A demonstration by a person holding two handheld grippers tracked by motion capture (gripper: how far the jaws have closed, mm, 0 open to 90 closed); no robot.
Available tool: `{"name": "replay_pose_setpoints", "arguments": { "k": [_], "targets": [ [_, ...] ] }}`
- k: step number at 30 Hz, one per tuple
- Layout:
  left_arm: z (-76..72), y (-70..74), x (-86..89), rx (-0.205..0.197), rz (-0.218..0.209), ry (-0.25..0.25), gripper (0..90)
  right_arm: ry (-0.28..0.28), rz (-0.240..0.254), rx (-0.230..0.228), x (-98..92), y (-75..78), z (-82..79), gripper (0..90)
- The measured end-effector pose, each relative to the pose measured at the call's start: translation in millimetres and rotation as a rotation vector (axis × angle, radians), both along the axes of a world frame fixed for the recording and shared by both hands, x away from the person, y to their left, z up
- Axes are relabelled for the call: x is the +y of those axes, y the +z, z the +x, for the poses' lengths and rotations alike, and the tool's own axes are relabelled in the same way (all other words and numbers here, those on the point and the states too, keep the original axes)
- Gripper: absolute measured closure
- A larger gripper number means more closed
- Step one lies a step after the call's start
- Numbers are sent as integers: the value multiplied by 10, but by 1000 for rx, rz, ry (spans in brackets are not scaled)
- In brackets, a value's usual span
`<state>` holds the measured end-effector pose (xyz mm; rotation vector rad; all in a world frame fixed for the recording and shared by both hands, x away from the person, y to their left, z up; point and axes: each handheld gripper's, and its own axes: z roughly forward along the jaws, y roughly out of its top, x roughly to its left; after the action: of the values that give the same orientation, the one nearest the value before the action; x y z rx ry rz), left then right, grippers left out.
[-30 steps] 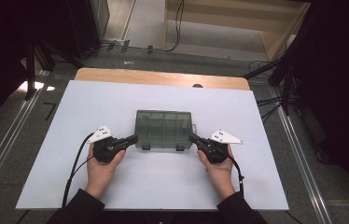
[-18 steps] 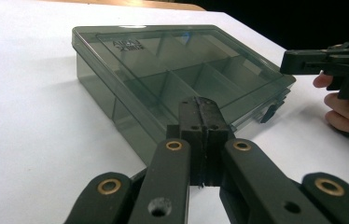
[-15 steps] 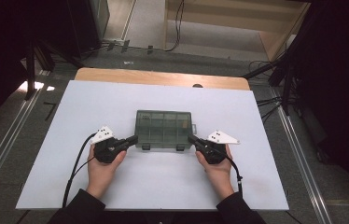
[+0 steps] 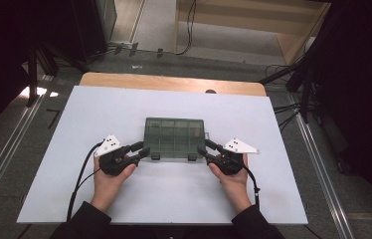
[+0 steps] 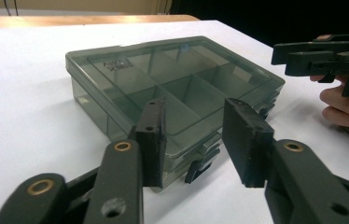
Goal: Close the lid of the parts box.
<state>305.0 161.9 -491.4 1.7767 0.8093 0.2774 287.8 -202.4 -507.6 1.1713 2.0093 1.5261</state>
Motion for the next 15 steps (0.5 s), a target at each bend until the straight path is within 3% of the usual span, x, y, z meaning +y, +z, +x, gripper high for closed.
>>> {"name": "replay_pose_setpoints", "arguments": {
  "k": [2, 6, 12, 15],
  "targets": [
    [-8, 13, 6, -1, -3, -6, 593, 4, -2, -2, 1, 6, -2, 438],
    [-21, 34, 11, -1, -9, -11, 507, 4, -12, -16, 15, 31, -30, 338],
    [-46, 73, 31, -14, -2, -8, 299, 1, -14, -15, 12, 43, -40, 163],
    [-60, 88, 43, -13, -2, -21, 187, -2, -8, -32, -4, 61, -58, 146]
  ]
}}
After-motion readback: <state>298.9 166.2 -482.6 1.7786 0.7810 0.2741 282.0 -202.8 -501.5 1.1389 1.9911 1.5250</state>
